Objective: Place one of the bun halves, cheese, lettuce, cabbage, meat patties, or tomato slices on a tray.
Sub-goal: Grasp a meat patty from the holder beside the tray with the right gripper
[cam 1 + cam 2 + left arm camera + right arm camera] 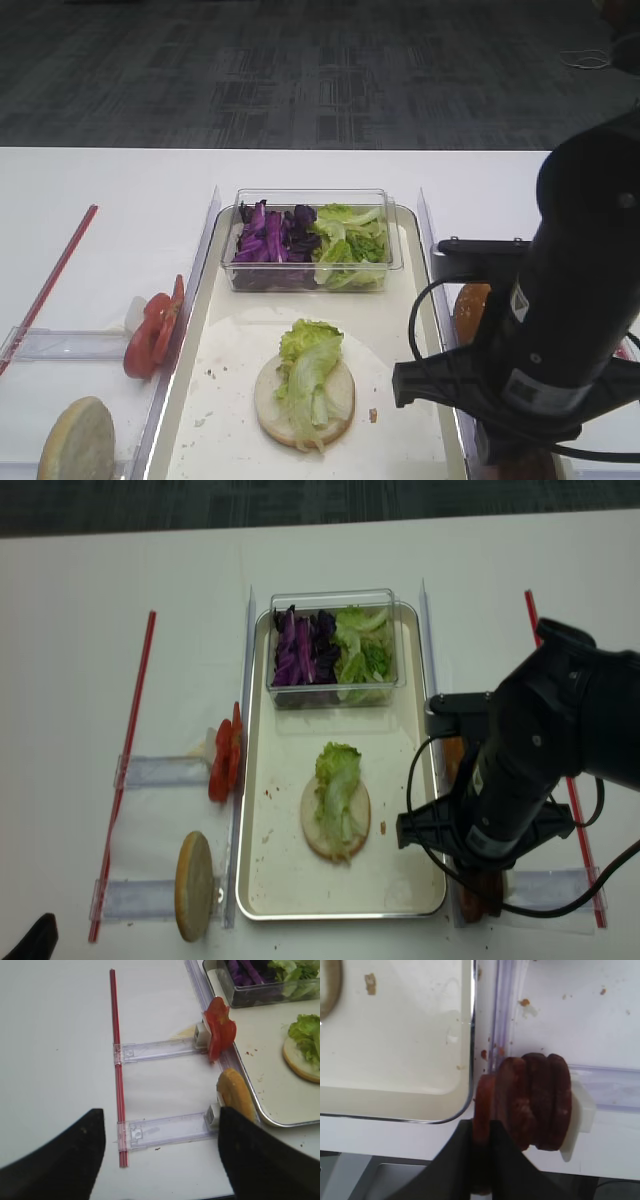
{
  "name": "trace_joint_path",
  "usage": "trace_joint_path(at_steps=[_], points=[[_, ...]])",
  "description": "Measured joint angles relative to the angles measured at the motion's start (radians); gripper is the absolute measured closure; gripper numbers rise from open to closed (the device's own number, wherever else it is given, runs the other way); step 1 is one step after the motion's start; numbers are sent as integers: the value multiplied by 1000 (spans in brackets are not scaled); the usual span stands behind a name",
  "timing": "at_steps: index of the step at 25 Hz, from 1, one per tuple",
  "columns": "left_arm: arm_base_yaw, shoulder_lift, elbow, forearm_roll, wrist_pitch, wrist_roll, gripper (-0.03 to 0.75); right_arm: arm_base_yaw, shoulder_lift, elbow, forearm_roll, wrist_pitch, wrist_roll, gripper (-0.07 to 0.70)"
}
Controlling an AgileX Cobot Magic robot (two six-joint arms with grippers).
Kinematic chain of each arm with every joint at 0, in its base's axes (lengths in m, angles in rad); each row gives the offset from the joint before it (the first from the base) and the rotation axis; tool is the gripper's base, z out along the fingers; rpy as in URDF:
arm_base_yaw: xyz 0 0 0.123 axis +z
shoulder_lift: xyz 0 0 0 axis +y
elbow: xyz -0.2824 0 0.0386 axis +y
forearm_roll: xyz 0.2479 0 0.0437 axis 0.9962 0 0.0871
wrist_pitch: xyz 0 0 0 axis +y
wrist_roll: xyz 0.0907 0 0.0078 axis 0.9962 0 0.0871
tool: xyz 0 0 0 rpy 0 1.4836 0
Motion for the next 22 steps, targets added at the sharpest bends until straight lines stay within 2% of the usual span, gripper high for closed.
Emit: trace_joint_path(at_steps=[8,14,17,22], points=[[0,0,0,0,0,0,260,0,-2,-77,-2,75,0,533],[0,0,0,0,0,0,260,0,-2,-104,7,78,-18,534],[0,0,0,0,0,0,260,0,-2,-104,47,56,-60,534],[0,0,0,0,0,0,260,0,-2,-104,134,-29,-142,534]])
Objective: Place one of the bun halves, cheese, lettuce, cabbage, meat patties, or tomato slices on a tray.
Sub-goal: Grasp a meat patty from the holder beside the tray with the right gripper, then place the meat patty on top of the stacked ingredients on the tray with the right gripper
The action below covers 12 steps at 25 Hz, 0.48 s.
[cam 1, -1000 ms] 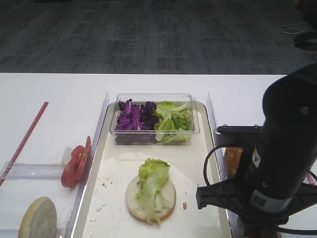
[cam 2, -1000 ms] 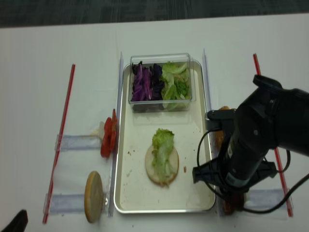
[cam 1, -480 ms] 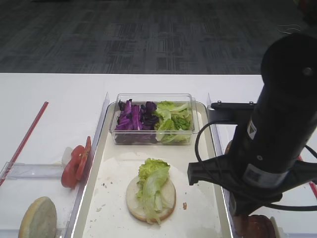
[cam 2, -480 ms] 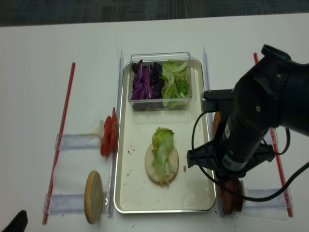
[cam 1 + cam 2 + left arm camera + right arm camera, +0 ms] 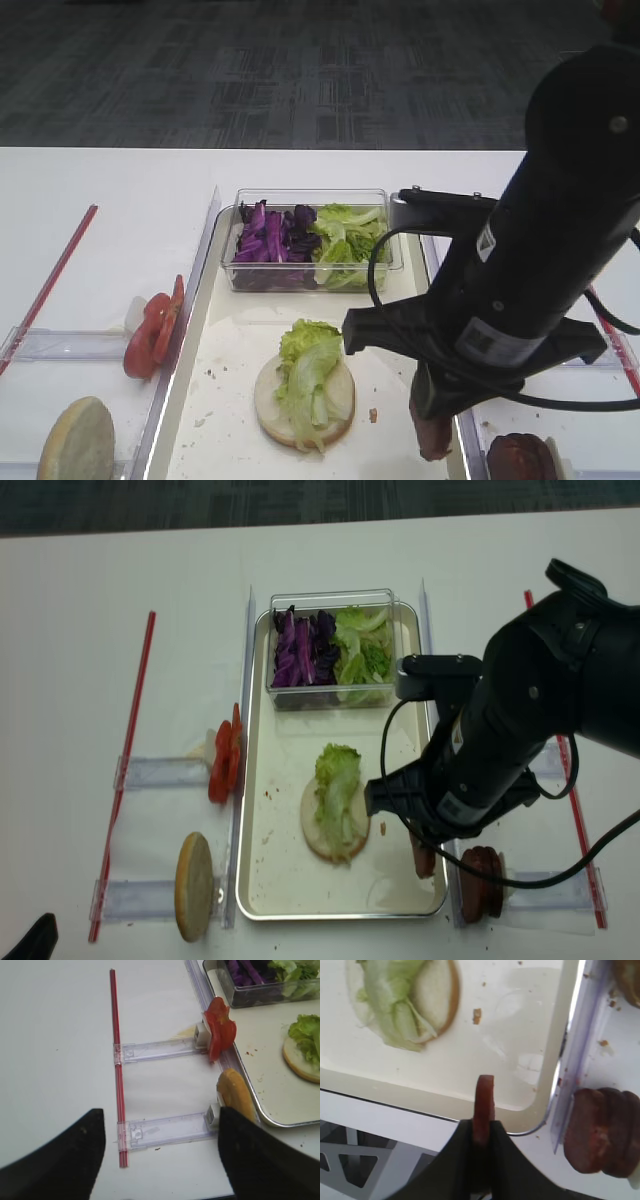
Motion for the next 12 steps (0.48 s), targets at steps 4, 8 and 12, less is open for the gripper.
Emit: trace_joint_path(at_steps=[4,8,12], points=[[0,0,0,0,0,0,260,0,0,0,72,-69,-82,535],[0,0,0,0,0,0,260,0,16,0,156,-131,-169,535],[0,0,0,0,0,0,260,0,67,0,264,-187,-277,535]])
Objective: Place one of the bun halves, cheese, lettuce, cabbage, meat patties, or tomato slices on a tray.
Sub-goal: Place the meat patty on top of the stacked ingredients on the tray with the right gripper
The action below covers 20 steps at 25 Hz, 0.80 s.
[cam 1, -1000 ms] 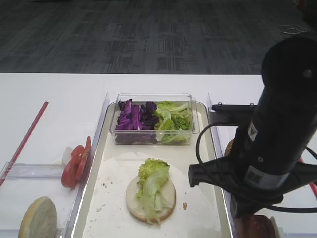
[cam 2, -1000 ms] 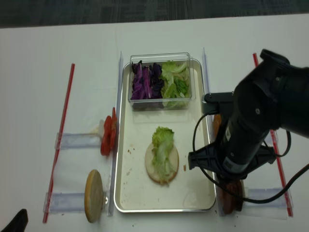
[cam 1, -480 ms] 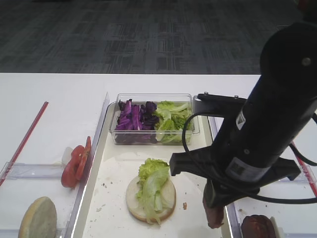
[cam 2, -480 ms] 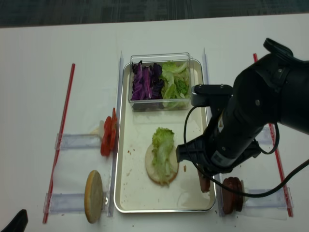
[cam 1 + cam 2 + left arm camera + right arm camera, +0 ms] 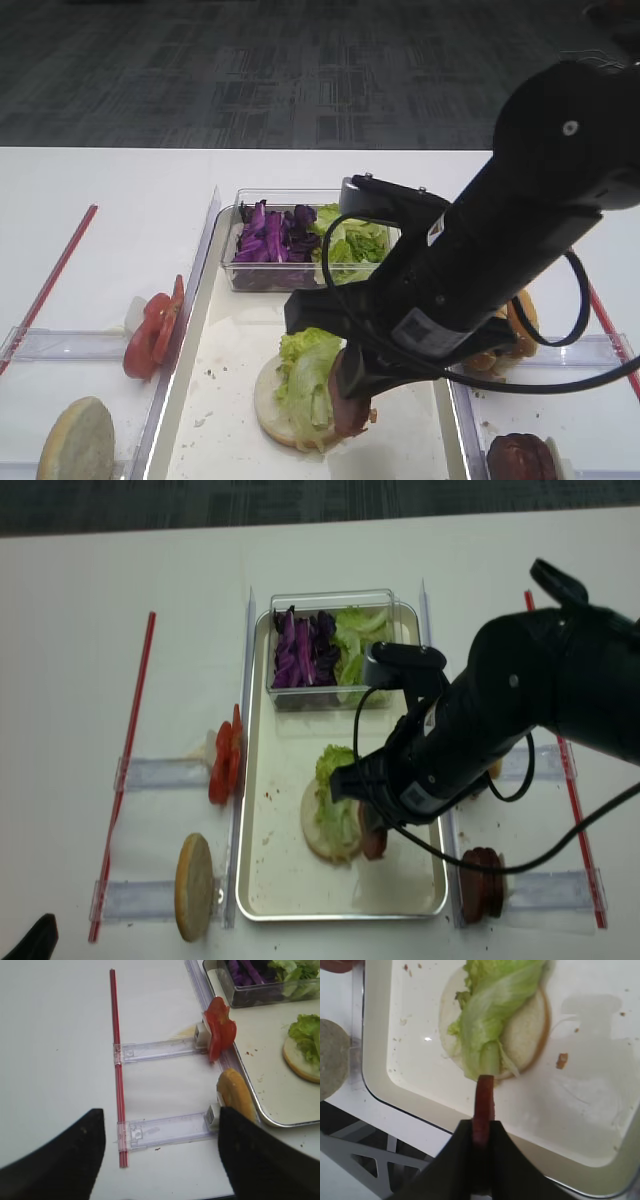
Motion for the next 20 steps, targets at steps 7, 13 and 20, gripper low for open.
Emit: trace_joint_path(at_steps=[7,13,20], points=[[0,0,0,0,0,0,260,-25,97,-2,288,-57,-274,535],[0,0,0,0,0,0,260,-130,172,-2,620,18,-592,535],[0,0,0,0,0,0,260,-208,257,-3,820,129,-805,535]])
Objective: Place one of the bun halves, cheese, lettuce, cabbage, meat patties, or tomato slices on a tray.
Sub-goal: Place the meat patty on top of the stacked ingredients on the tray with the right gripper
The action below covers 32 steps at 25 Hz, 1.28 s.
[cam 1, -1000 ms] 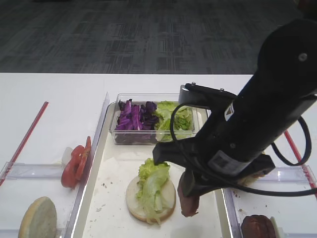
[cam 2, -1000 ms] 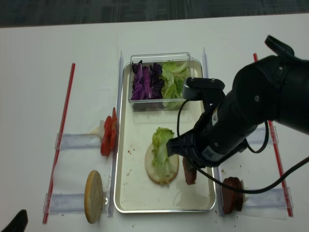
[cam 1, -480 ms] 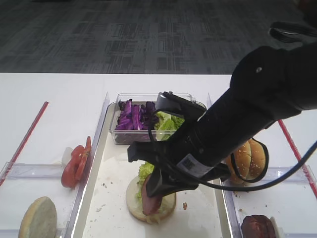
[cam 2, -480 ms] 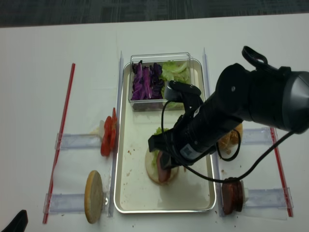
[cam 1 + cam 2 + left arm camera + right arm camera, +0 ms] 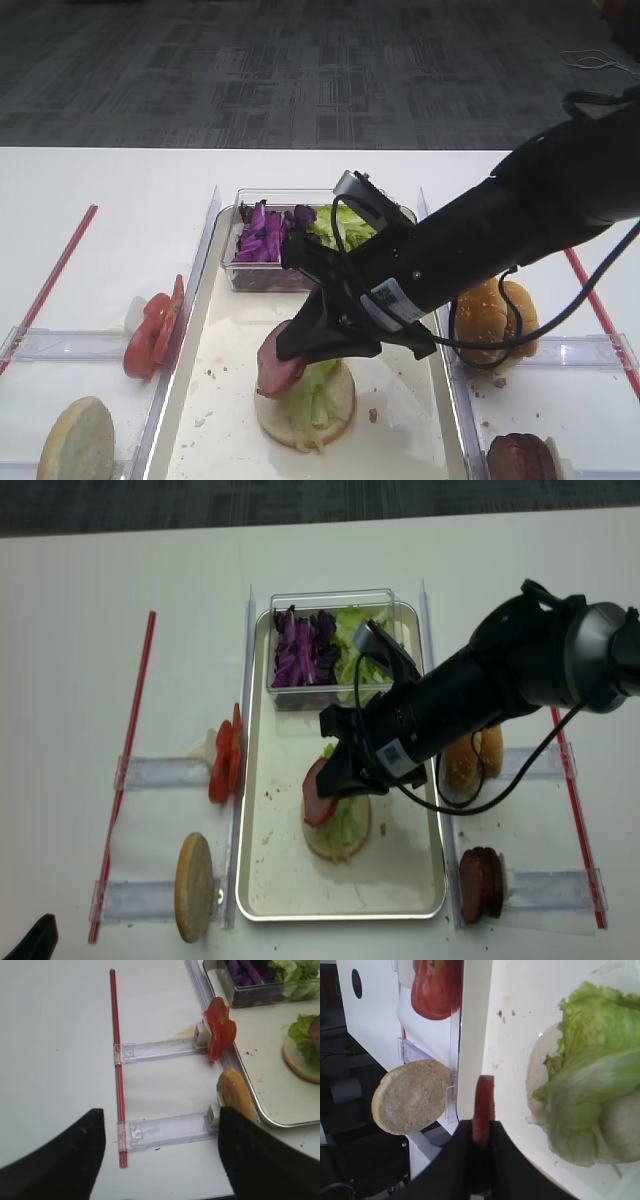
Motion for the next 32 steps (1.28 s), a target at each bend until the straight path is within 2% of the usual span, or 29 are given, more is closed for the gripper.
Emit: trace_joint_path(at_steps=[5,13,27,30,32], points=[[0,0,0,0,0,0,260,-8,39,-2,28,8,-46,535],[0,0,0,0,0,0,260,-9,89,-2,41,11,-59,535],[0,0,0,0,0,0,260,-9,95,-2,13,-49,-63,534],[0,0,0,0,0,0,260,-9,95,-2,9,-55,-61,511],[0,0,0,0,0,0,260,-9,95,-2,7,-57,-57,457]])
